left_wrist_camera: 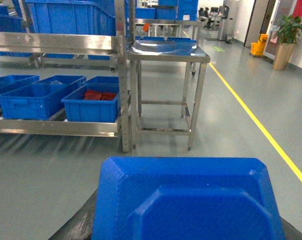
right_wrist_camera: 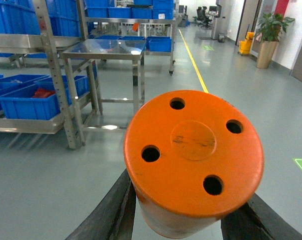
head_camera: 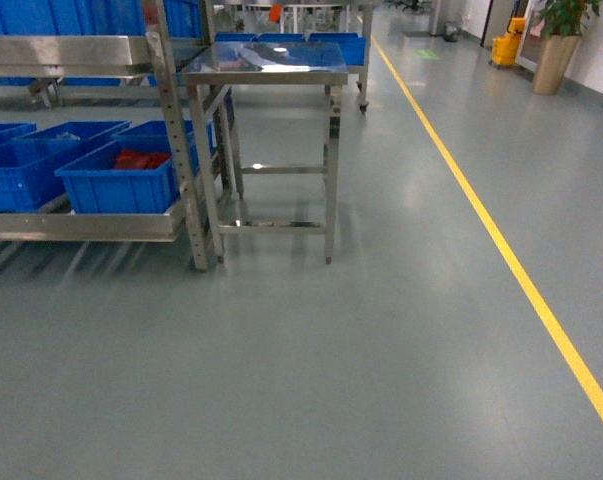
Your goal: Sort blue parts and orange caps into right shelf containers
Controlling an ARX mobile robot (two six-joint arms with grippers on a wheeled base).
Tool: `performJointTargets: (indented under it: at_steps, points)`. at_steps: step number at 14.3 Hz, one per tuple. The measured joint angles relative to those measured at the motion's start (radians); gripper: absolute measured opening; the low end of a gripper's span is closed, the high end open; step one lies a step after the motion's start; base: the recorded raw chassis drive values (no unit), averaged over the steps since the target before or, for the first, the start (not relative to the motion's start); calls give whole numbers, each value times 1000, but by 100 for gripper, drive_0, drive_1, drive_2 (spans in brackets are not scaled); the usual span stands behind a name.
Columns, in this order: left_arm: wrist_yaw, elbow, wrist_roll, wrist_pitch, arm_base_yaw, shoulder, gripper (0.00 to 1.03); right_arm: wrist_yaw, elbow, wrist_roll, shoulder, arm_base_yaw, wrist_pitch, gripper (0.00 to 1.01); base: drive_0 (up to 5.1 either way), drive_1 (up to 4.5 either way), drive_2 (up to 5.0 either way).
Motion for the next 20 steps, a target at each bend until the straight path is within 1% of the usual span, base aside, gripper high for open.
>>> performJointTargets:
  at_steps: [20]
  points:
    - [1, 0, 0, 0, 0, 0, 43, 0, 0, 0, 0, 0, -2, 41, 7, 441, -426]
